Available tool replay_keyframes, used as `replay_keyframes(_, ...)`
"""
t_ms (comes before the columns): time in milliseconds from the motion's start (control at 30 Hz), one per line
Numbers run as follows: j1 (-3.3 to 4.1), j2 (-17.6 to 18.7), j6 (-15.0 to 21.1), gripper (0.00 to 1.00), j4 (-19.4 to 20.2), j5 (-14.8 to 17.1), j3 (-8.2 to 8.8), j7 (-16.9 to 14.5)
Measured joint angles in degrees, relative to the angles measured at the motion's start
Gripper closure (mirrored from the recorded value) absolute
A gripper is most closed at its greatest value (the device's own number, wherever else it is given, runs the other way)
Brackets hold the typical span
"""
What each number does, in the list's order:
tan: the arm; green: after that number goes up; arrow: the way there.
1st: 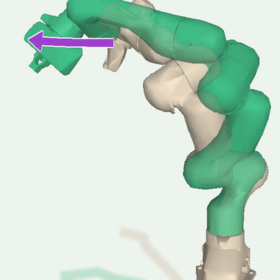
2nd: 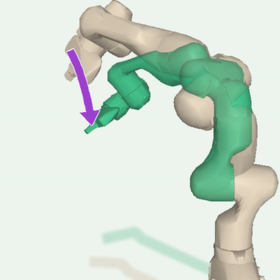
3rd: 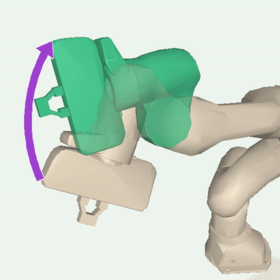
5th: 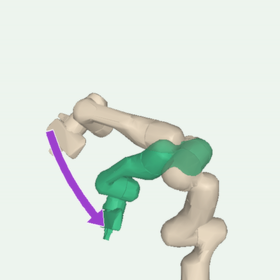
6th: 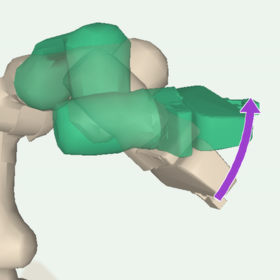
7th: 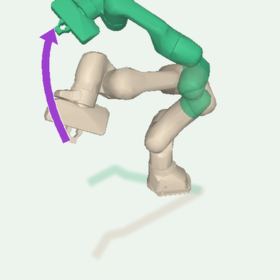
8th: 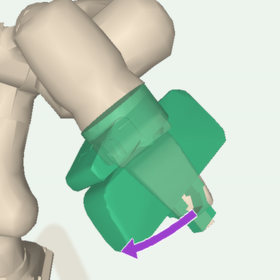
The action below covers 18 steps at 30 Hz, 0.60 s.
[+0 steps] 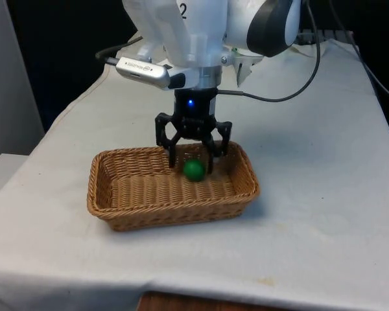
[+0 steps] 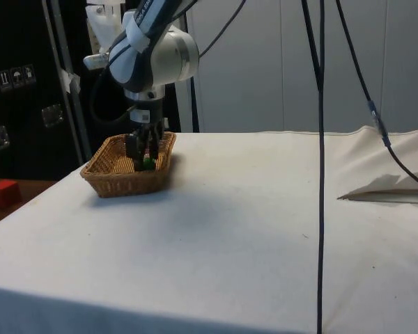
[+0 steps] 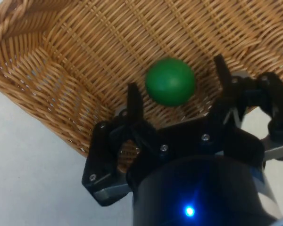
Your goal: Pick up the ball and place it into the basket.
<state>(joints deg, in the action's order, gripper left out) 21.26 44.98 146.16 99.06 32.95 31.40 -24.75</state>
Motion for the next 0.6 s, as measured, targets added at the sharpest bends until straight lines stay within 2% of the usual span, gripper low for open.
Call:
replay_keyframes(33,0.00,0.0,0.0,0.28,0.0,0.0,0.00,0.0)
replay_keyframes(67,0.00,0.0,0.0,0.28,0.0,0.0,0.00,0.0)
replay_keyframes(100,0.06,0.0,0.0,0.10,0.0,0.0,0.00,0.0)
replay_keyframes(133,0.06,0.0,0.0,0.03,0.0,0.0,0.00,0.0)
replay_keyframes(167,0.06,0.0,0.0,0.00,0.0,0.0,0.00,0.0)
replay_keyframes(400,0.06,0.0,0.0,0.00,0.0,0.0,0.06,0.0)
replay_keyframes(600,0.86,-1.9,-1.1,0.00,0.6,-0.2,0.92,0.0)
